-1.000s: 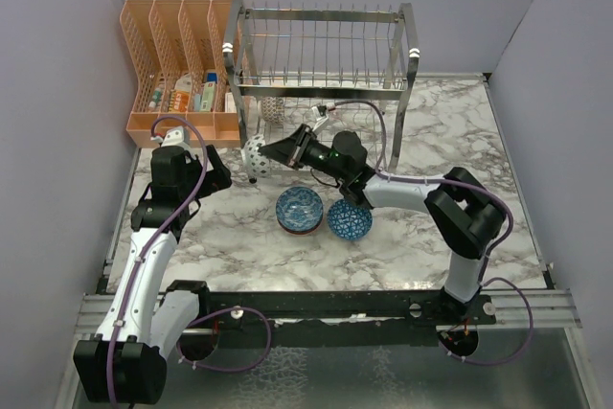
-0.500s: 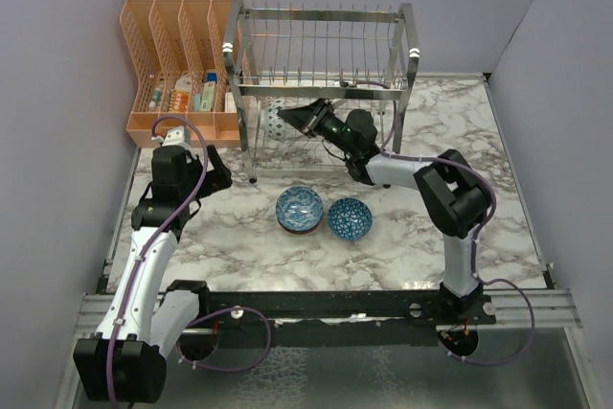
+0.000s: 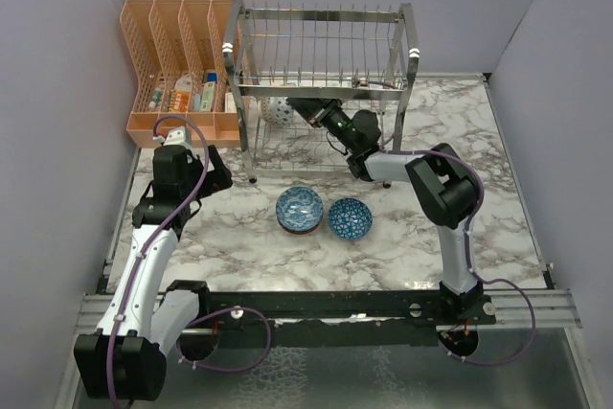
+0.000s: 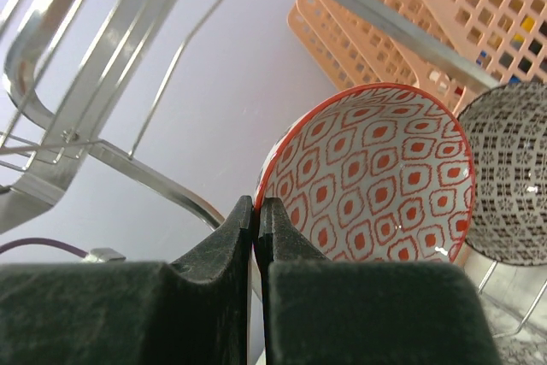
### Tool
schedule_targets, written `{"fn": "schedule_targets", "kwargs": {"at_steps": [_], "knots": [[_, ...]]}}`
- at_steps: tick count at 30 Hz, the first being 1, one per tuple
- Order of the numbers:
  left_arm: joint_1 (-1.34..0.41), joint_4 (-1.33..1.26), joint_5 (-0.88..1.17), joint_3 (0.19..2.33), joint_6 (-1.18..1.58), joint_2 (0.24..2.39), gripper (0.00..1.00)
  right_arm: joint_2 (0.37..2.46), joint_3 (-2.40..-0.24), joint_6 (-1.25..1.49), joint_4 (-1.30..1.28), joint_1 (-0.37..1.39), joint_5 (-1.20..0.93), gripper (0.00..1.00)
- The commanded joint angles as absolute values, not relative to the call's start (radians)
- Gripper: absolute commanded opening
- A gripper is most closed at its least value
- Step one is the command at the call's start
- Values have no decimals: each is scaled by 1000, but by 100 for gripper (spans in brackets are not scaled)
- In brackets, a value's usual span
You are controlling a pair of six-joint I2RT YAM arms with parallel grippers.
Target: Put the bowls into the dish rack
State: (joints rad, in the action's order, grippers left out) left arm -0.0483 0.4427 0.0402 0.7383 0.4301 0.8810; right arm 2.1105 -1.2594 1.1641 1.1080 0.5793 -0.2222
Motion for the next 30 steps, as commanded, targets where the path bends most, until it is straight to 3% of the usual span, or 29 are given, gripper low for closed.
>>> {"fn": "schedule_targets", "kwargs": {"at_steps": [1,30], "knots": [[-54,429,51,755,416,883,99,2132,-1285,1159,1258,559,-139,1],[-67,440,39,755,413,911,99,2480,-1585,1487,1257,468,-194,1]]}}
